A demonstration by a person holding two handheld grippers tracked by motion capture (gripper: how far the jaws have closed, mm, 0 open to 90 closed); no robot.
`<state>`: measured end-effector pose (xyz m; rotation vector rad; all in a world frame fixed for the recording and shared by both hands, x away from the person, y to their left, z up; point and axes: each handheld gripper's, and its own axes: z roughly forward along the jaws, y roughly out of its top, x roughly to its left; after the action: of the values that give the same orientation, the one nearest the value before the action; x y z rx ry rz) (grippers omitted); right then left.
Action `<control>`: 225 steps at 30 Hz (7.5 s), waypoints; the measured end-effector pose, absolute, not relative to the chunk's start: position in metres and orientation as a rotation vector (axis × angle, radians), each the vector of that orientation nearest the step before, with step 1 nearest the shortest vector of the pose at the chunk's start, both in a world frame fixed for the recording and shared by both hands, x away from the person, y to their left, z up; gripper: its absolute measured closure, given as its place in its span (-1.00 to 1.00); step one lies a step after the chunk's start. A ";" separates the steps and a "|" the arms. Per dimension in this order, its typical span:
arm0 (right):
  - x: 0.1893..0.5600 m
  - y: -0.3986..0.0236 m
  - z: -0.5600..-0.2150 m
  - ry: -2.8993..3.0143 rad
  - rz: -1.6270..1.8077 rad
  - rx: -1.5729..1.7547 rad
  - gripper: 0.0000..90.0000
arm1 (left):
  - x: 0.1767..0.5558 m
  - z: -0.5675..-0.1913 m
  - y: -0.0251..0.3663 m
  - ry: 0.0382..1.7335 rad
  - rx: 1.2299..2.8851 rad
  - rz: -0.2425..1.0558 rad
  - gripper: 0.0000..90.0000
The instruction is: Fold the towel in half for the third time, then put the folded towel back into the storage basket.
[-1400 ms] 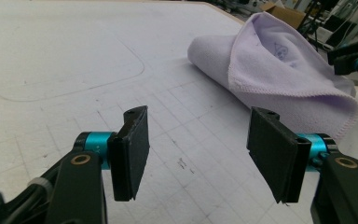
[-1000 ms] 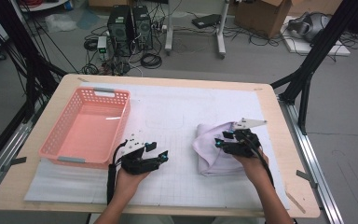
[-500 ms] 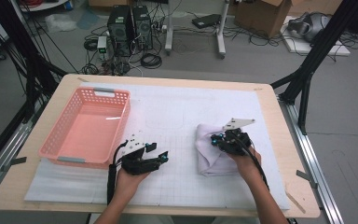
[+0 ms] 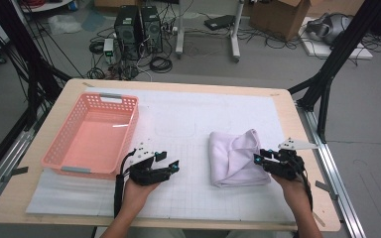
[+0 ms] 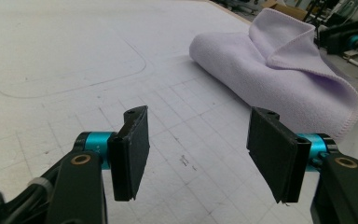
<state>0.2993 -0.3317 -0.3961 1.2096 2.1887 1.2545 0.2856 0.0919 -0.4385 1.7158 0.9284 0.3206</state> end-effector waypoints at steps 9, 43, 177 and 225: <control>0.334 -0.281 -0.397 2.374 1.042 1.115 0.19 | 0.285 -0.439 0.090 0.921 1.719 0.315 -0.13; 0.319 -0.315 -0.398 2.398 1.091 1.149 0.35 | 0.285 -0.440 0.088 0.916 1.732 0.315 -0.13; 0.271 -0.339 -0.427 2.231 1.149 1.185 0.48 | 0.284 -0.439 0.087 0.888 1.717 0.325 -0.14; 0.250 -0.385 -0.424 1.987 1.180 1.254 -0.53 | 0.288 -0.442 0.095 0.854 1.677 0.364 -0.48</control>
<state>0.2503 -0.3852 -0.4240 1.2541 1.9868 1.1799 0.2875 0.0949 -0.4416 1.6773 0.8536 0.3641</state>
